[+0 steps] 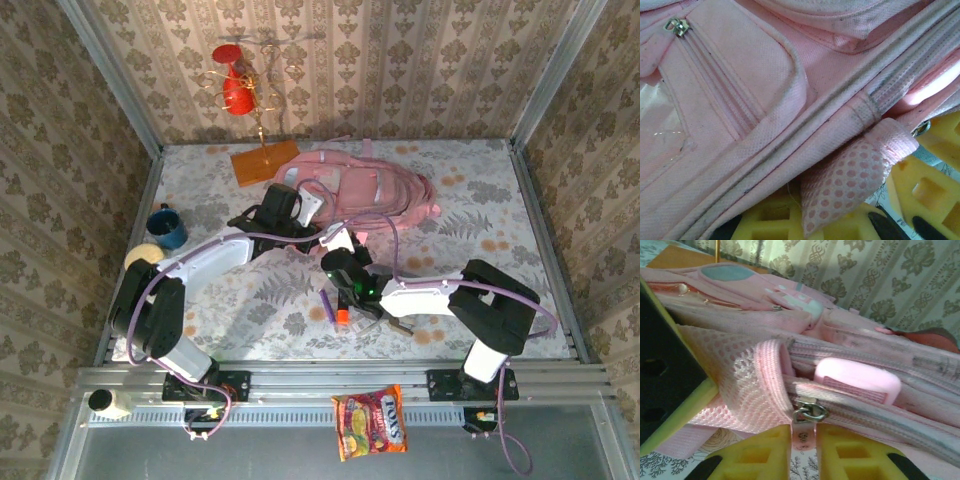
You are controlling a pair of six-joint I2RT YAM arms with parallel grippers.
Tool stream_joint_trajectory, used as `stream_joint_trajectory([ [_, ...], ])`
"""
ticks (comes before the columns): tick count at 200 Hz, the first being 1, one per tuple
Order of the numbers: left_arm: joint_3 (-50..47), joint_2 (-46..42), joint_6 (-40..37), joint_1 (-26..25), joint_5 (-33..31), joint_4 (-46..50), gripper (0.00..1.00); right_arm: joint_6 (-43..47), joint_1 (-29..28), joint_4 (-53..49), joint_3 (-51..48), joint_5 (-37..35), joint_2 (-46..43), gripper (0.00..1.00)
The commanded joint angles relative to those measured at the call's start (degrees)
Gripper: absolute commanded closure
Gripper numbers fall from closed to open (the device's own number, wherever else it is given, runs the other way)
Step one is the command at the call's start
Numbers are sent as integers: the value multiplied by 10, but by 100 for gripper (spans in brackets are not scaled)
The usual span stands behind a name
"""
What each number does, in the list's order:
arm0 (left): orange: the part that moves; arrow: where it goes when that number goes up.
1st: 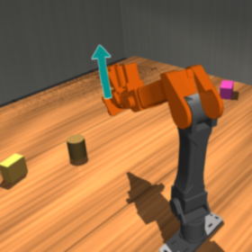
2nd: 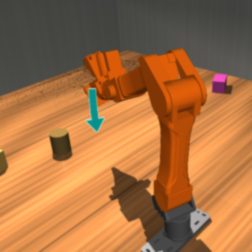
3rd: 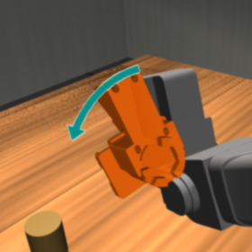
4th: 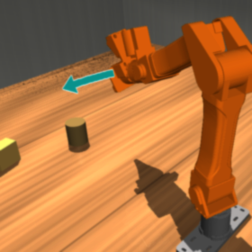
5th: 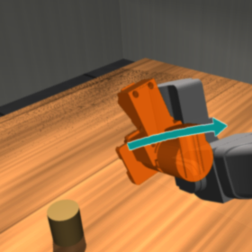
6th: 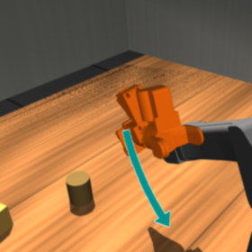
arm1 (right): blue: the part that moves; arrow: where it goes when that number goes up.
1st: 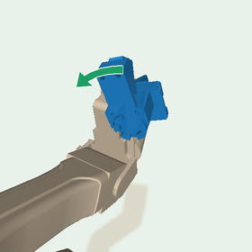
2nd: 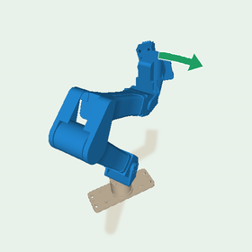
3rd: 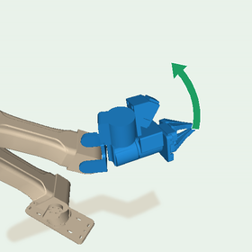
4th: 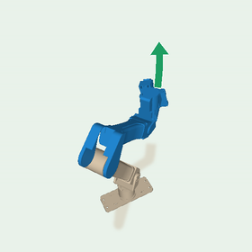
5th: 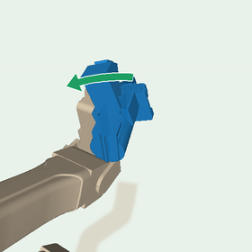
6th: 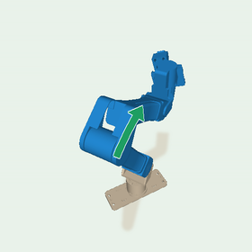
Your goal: Pack the student bag
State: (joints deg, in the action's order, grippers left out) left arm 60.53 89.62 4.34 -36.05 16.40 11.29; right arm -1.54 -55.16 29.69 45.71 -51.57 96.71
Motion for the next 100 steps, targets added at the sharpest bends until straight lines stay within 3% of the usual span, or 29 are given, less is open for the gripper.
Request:
stream_joint_trajectory([
  [1, 30, -13, 30, -3, 32, -17, 100, -11, -3, -28, 19, -61, -20, 84],
  [48, 30, -13, 29, -3, 31, -17, 100, -16, -2, -55, 25, -61, -18, 100],
  [64, 28, -15, 25, -3, 27, -15, 100, -23, 2, -67, 20, -51, -25, 100],
  [100, 20, -19, 9, 4, 21, -14, 100, -69, 41, -84, -28, 60, -81, 100],
])
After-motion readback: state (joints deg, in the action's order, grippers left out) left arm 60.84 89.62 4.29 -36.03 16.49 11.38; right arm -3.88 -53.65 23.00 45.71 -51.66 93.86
